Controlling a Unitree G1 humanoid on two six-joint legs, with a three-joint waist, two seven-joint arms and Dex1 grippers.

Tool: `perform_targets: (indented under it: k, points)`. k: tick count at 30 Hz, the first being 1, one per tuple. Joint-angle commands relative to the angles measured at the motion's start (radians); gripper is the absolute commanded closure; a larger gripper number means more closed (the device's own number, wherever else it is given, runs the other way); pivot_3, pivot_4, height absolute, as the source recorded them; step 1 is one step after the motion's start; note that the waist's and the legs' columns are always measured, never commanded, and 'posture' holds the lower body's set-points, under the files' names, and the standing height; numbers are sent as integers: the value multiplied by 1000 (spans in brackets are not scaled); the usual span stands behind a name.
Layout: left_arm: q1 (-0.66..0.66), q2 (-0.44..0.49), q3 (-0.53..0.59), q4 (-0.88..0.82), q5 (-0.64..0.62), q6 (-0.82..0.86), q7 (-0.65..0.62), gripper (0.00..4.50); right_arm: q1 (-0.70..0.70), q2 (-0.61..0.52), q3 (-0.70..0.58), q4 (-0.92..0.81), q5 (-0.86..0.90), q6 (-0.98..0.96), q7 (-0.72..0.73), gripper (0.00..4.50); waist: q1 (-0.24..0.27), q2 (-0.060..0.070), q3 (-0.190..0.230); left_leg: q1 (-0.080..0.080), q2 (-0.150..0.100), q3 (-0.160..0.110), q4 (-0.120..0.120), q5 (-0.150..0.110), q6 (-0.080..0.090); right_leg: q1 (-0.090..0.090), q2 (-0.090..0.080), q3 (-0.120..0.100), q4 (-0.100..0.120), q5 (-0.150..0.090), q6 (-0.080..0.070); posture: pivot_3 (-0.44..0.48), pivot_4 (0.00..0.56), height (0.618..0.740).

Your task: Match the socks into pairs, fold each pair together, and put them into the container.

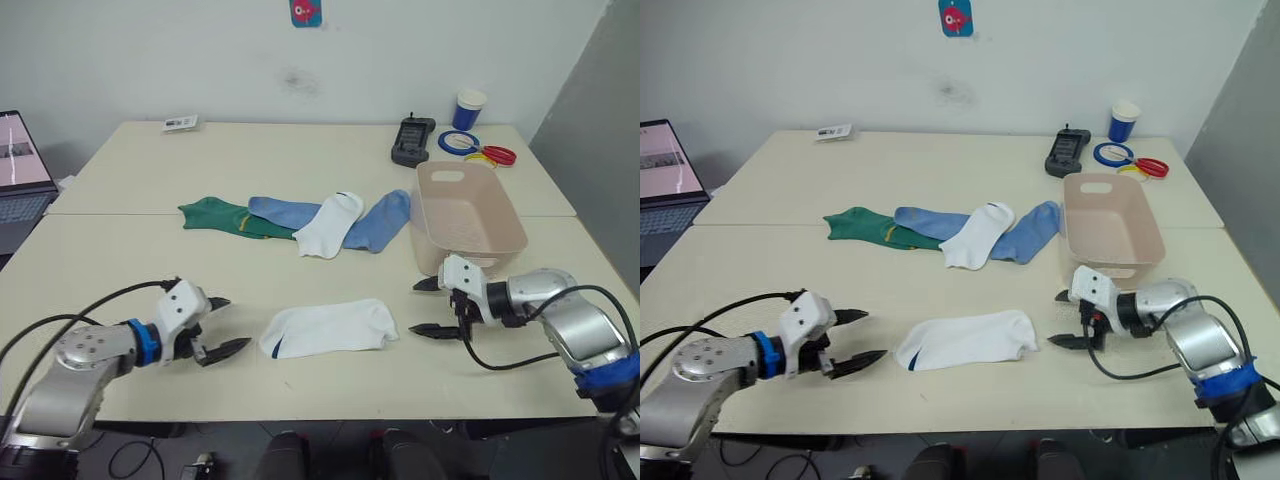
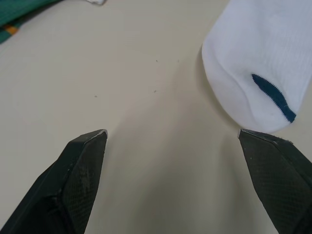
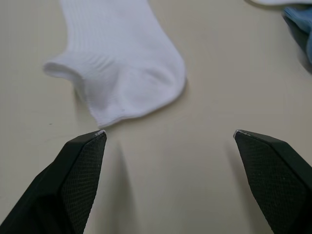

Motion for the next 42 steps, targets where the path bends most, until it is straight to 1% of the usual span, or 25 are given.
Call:
perform_targets:
  k: [1,4,7,11,14,16,22,25,26,33,35,36,37,40,42]
  points:
    - [16,7,53,17,-26,-150,-78,35,69,-26,-60,-85,7,-97,-5,0,2,0,0,-1,0,0,0,0,0,0,0,0,0,0,0,0,150,740]
    - [29,6,64,52,-21,-256,-126,35,137,-26,-77,-132,14,-152,-12,0,2,0,0,0,0,2,-1,0,0,-1,-1,1,-2,0,0,0,150,740]
    - [39,6,38,89,7,-413,-189,35,232,-28,-51,-163,-54,-321,-20,0,4,0,0,0,0,2,-3,0,0,-1,0,0,-2,0,0,0,150,740]
    - [18,-31,-49,112,62,-557,-209,35,236,33,23,-112,-185,-482,-98,0,3,0,0,2,0,5,-8,2,-3,-2,0,1,-2,0,0,0,150,740]
    - [-6,-70,-118,119,115,-606,-179,35,203,75,56,-58,-255,-545,-148,0,2,-1,0,3,1,6,-9,3,-5,-2,1,1,-2,0,1,0,150,740]
    - [-20,-100,-158,108,144,-606,-147,35,178,92,64,-34,-280,-561,-169,0,2,-1,-1,3,1,7,-8,3,-5,-2,2,1,-1,1,1,0,150,740]
    - [-72,-137,-246,139,256,-595,-67,35,129,108,93,21,-304,-617,-168,0,3,-1,-1,4,2,8,-8,4,-6,-1,7,1,-1,1,1,0,150,740]
    - [-95,-134,-264,159,286,-585,-41,626,101,121,115,38,-310,-642,-162,577,3,-1,-1,8,2,8,-9,4,-6,3,8,2,-1,1,1,0,150,740]
    - [-102,-130,-269,163,290,-578,-39,905,90,126,124,46,-315,-652,-160,897,3,-1,-1,10,2,8,-9,4,-6,4,8,1,0,1,1,0,150,740]
    - [-105,-86,-271,158,273,-531,-43,3149,50,148,153,81,-324,-676,-164,3441,2,-1,-1,11,5,7,-9,4,-6,4,10,2,0,1,0,0,150,740]
    - [-100,-83,-268,152,256,-504,-44,3840,43,157,147,74,-296,-656,-158,4197,2,-1,-1,10,6,7,-9,4,-6,3,11,2,0,1,-1,0,150,740]
    - [-100,-84,-266,146,243,-483,-44,4149,40,160,143,64,-277,-642,-151,4489,2,-1,-1,11,6,7,-9,4,-6,3,12,2,0,1,-1,0,150,740]
    - [-101,-86,-264,142,234,-467,-44,4475,38,164,138,54,-259,-625,-145,4500,2,-1,-1,11,7,8,-9,4,-6,3,12,2,1,1,-2,0,150,740]
    - [-102,-91,-257,132,202,-435,-47,4475,40,168,131,5,-189,-525,-112,4500,2,-1,-1,11,7,7,-9,4,-6,4,13,3,2,0,-4,0,150,740]
    - [-103,-95,-242,113,153,-396,-55,4475,44,168,126,-59,-100,-386,-75,4500,2,-1,-1,11,8,6,-9,4,-6,4,13,2,3,0,-5,0,150,740]
